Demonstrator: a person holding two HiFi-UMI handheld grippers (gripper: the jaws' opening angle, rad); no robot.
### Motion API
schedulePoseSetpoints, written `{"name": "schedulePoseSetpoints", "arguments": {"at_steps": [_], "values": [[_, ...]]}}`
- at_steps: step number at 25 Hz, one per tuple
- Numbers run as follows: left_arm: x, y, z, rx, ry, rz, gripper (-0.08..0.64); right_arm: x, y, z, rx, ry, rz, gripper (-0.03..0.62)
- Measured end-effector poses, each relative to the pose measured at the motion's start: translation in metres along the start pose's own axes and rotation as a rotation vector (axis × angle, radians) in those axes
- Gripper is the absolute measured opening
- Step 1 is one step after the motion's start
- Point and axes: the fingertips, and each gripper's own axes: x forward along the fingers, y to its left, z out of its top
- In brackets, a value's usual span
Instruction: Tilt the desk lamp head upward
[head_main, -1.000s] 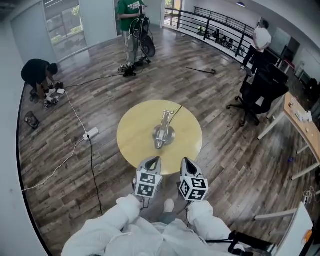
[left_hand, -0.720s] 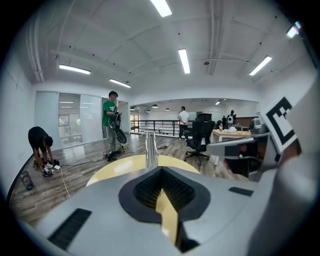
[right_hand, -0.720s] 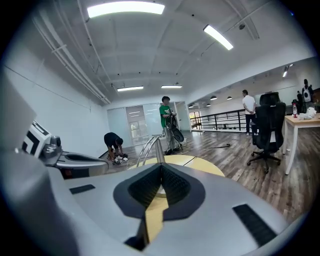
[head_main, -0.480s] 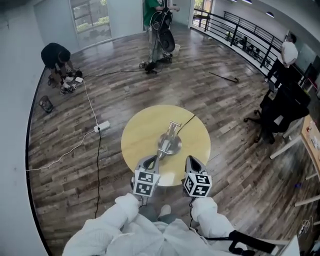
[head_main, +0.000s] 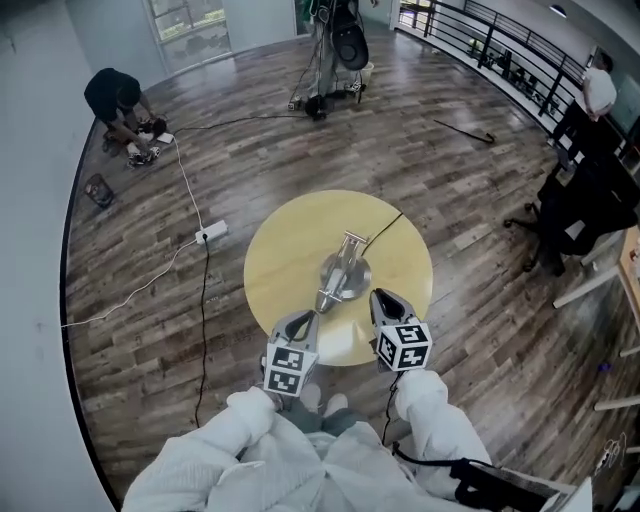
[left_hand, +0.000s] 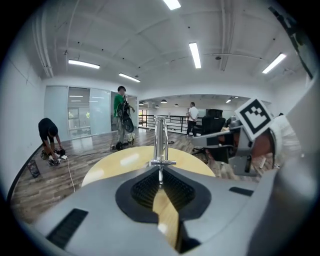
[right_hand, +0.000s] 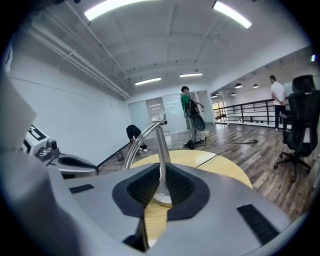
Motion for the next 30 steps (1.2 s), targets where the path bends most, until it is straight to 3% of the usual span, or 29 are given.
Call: {"name": "schedulePoseSetpoints", "arguments": {"at_steps": [3, 8, 18, 30], "values": [[0.005, -0.009, -0.017, -0.016, 0.032, -0.027, 0.107, 0.024, -0.009, 0.010, -0.087, 0.002, 0.077, 0.081], [0.028, -0.012, -0.052, 0.018, 0.099, -0.028, 0.185, 0.068, -0.007, 0.018, -0.201, 0.019, 0.219, 0.152], [0.079, 0.001, -0.046, -0.011, 0.102, -0.006, 0.202, 0.129, 0.002, 0.035, -0.228, 0.020, 0.361, 0.175], [0.087, 0.004, -0.046, -0.025, 0.095, -0.017, 0.206, 0.142, 0.005, 0.026, -0.260, 0.051, 0.407, 0.156]]}}
